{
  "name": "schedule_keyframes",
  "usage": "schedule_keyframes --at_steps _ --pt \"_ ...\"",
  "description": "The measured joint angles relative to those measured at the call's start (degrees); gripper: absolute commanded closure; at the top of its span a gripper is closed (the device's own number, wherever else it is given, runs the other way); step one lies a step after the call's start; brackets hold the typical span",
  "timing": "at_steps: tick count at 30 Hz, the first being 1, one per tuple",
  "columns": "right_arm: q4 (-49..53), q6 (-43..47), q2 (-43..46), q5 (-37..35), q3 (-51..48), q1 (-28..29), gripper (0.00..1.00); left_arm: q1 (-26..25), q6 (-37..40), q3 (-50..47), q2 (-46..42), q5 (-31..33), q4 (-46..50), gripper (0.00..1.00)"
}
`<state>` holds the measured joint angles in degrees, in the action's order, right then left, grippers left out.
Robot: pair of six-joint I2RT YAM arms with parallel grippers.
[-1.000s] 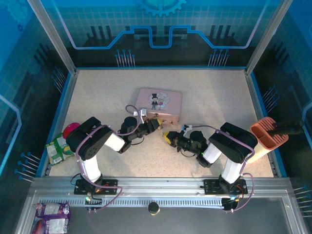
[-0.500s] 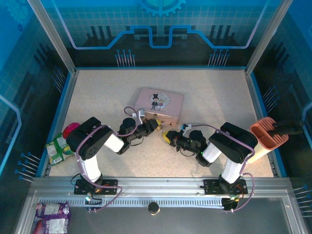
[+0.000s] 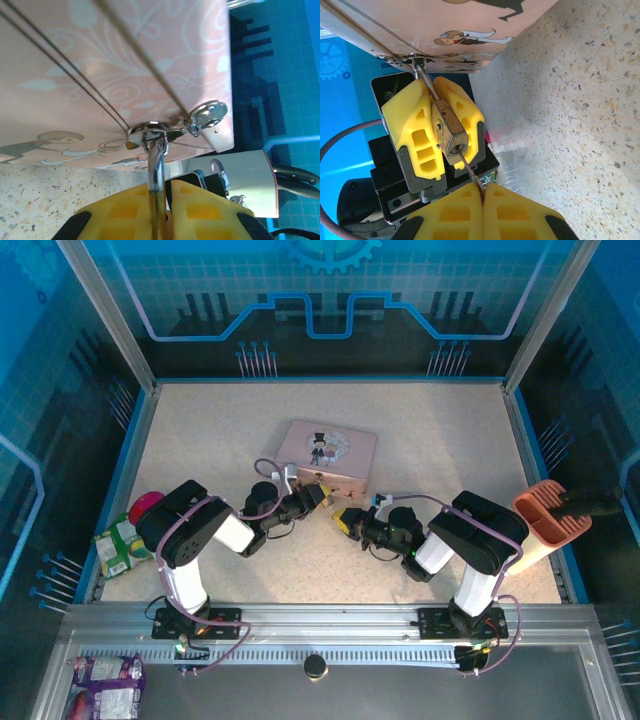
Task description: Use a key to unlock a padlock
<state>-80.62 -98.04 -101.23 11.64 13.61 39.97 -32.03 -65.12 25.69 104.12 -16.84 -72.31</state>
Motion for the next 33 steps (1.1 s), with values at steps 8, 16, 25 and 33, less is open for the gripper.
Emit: schedule_keyframes --at_steps 8,16,25,33 --pt "0.0 0.2 0.1 0.2 0.0 0.0 1.00 0.0 -1.0 -0.2 0.0 0.0 -0.1 1.00" --pt "0.4 0.2 0.1 0.8 0.3 -0.2 1.00 0.1 -1.9 -0.4 -0.2 0.0 -0.2 1.00" --pt "0.7 0.2 0.1 1.3 0.7 -0.3 1.00 0.0 -2.5 -0.4 -0.3 0.2 -0.2 1.00" --pt "0.8 0.2 0.1 2.8 0.8 -1.0 1.00 -0.5 -2.5 -0.9 -0.8 1.0 -0.3 1.00"
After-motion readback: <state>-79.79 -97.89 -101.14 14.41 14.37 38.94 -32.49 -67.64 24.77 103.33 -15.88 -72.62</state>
